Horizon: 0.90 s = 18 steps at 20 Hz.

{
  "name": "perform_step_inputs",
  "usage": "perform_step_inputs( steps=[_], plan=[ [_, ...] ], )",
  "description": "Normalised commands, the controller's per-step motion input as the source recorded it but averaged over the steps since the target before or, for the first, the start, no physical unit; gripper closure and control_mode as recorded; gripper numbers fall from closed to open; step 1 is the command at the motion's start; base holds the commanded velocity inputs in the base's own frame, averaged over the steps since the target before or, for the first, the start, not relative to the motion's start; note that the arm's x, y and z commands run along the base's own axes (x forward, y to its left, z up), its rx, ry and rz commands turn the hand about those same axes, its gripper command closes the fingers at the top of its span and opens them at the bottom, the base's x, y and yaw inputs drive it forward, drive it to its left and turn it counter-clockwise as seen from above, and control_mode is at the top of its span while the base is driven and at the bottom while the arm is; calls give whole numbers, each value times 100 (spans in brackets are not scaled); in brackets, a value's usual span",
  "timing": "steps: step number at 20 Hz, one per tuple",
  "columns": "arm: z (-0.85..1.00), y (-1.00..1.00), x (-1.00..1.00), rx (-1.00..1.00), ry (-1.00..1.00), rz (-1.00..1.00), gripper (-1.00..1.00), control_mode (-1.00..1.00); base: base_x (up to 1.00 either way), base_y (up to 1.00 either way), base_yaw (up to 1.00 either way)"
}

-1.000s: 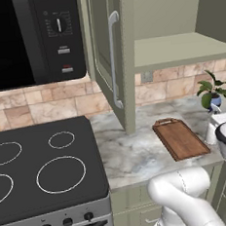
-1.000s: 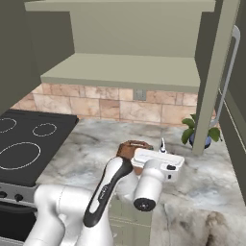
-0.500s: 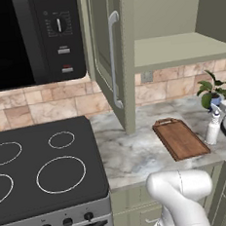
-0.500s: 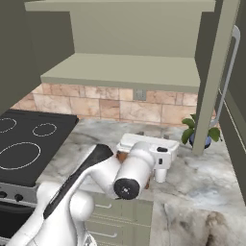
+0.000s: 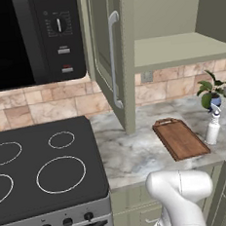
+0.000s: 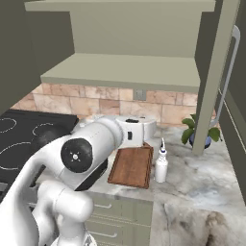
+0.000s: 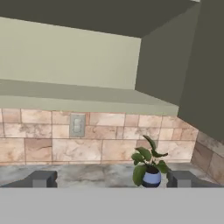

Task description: Grab the spray bottle from the cabinet, then place it next to the cutting board for sanitizing. Then grab the dish brush from the countertop next to the sink and place it next to the cutting board.

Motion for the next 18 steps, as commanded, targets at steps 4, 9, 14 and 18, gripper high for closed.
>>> perform_step_inputs(
  steps=[4,9,14,18],
  plan=[
    [37,50,-62,2,0,0,-100,-100,0,0,0],
    [0,80,-22,13,0,0,-100,-100,0,0,0],
    [0,67,0,19,5,-1,-100,-100,0,0,0],
    [2,36,-1,8,0,-1,-100,-100,0,0,0]
  ],
)
